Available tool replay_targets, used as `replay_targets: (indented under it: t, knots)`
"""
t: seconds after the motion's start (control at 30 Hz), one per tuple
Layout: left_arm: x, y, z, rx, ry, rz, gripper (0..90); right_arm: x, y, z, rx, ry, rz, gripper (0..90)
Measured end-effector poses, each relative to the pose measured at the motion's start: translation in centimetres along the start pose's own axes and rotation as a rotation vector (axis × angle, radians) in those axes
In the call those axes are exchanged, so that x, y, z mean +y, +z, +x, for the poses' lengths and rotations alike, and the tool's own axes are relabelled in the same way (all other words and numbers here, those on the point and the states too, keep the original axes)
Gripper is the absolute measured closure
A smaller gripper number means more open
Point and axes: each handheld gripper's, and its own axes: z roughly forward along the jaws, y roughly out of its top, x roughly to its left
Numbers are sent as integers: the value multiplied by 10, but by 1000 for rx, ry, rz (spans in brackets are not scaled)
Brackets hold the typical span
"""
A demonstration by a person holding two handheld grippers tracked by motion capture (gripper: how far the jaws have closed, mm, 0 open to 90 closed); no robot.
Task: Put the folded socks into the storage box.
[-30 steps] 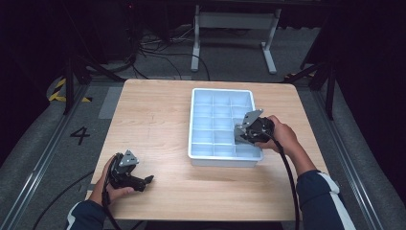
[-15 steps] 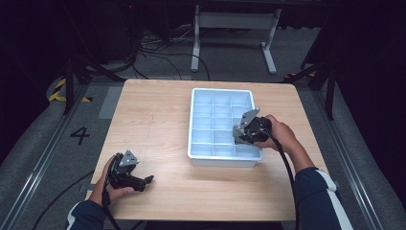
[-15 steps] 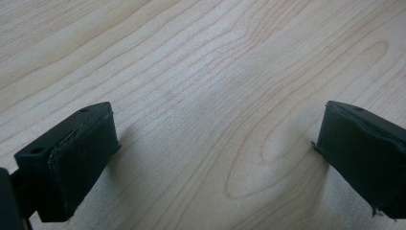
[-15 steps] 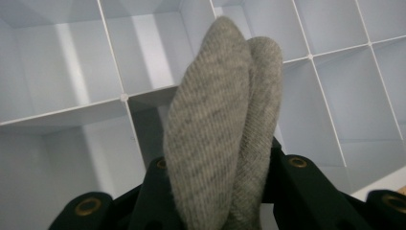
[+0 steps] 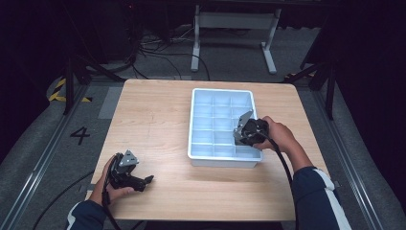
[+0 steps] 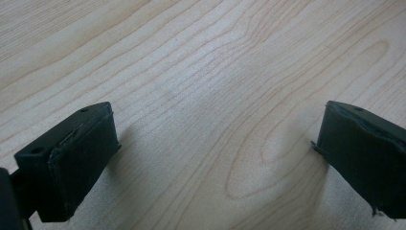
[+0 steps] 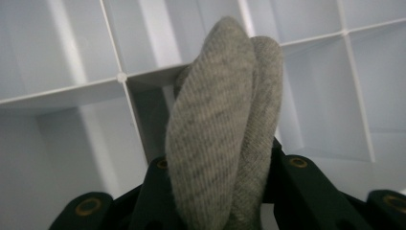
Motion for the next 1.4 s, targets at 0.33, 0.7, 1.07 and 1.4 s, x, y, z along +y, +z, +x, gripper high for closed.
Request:
replay_targets:
  t: [0.33,0.7,1.07,1.4]
  knots:
    - [0,0,0,-1,2,1,5,-2,-1,-3,27,40,-16,598]
    - [0,0,0,-1,2,0,5,-18,-27,-7,-4,138,-127,533]
    - [0,0,0,0,2,0,5,-15,-25,-1,-33,108,-106,779]
    - [0,0,0,-1,2,0,5,-5,-10,-1,-25,72,16,791]
